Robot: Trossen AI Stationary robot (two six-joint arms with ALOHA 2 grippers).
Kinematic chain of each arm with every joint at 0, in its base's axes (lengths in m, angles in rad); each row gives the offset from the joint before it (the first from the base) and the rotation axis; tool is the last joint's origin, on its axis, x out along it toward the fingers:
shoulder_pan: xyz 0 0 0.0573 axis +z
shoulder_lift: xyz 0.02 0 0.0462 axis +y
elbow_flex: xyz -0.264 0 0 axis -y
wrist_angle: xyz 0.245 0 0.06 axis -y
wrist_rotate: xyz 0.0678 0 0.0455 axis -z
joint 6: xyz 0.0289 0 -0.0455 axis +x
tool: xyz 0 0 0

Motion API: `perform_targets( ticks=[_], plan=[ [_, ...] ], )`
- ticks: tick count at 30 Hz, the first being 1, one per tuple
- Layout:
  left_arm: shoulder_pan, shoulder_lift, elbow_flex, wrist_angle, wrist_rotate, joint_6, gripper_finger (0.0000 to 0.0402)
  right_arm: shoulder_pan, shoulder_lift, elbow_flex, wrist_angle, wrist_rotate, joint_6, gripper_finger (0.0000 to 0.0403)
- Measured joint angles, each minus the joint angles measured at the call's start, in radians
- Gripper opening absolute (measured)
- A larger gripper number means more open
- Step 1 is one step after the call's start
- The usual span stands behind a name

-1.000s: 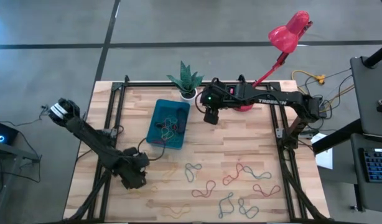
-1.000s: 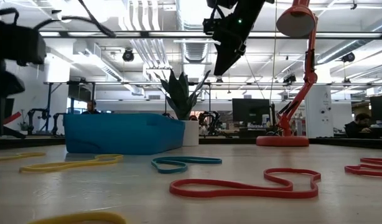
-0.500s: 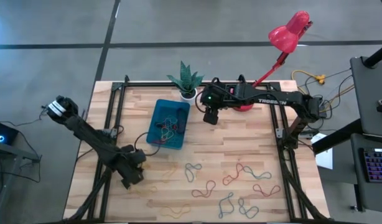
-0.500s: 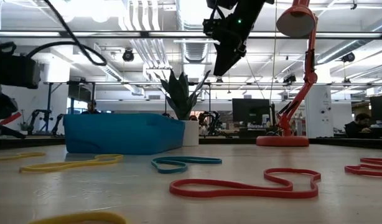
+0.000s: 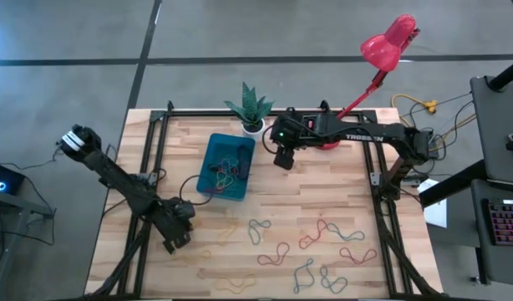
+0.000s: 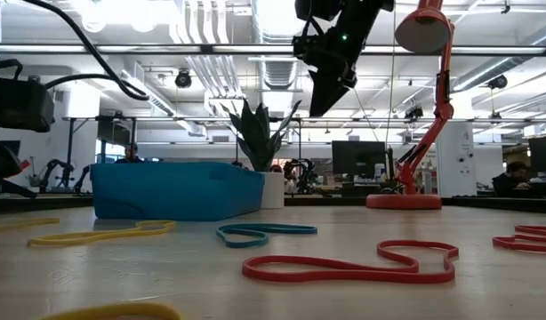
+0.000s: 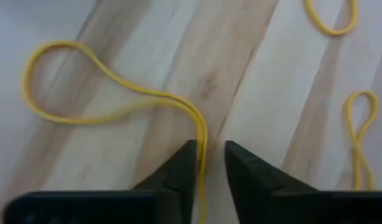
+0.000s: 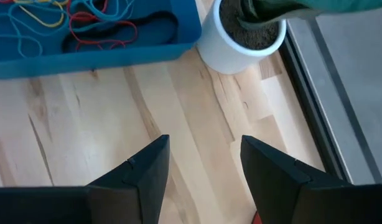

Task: Pick and place rubber bands into bin
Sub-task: Put the yellow rubber band into the blue bin

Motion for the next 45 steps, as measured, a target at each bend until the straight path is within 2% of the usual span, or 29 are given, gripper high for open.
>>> perform_targets(
  ticks=[5, 10, 14, 17, 23, 29, 32, 35, 40, 45],
  plan=[
    [0.000, 0.086, 0.006, 0.106, 0.013, -0.010, 0.0010, 0.000, 0.001, -0.032, 0.000, 0.000, 0.011, 0.0185],
    [0.000, 0.133, 0.049, 0.212, 0.086, -0.009, 0.0001, 0.000, 0.001, -0.040, 0.001, 0.000, 0.049, 0.0185],
    [0.002, 0.059, 0.063, 0.233, 0.069, -0.010, 0.0000, -0.001, 0.001, -0.040, 0.010, 0.000, 0.051, 0.0185],
    [0.012, -0.049, 0.065, 0.237, 0.013, -0.007, 0.0000, -0.001, 0.001, -0.040, 0.024, 0.001, 0.047, 0.0185],
    [0.066, -0.290, 0.073, 0.093, -0.104, 0.060, 0.0000, 0.000, 0.001, -0.040, 0.027, 0.001, 0.045, 0.0185],
    [0.202, -0.472, 0.074, -0.065, -0.154, 0.190, 0.0000, 0.000, 0.001, -0.040, 0.019, 0.001, 0.045, 0.0185],
    [0.318, -0.536, 0.092, -0.067, -0.155, 0.297, 0.0000, 0.000, 0.001, -0.040, 0.015, 0.001, 0.044, 0.0185],
    [0.442, -0.575, 0.164, -0.022, -0.155, 0.447, 0.0000, 0.000, 0.001, -0.040, 0.015, 0.001, 0.040, 0.0185],
    [0.627, -0.551, 0.281, 0.013, -0.166, 0.698, 0.0000, 0.000, 0.001, -0.040, 0.016, 0.001, 0.039, 0.0185],
    [0.760, -0.430, 0.279, 0.016, -0.054, 0.726, 0.0000, 0.000, 0.001, -0.040, 0.019, 0.001, 0.043, 0.0185]
  ],
)
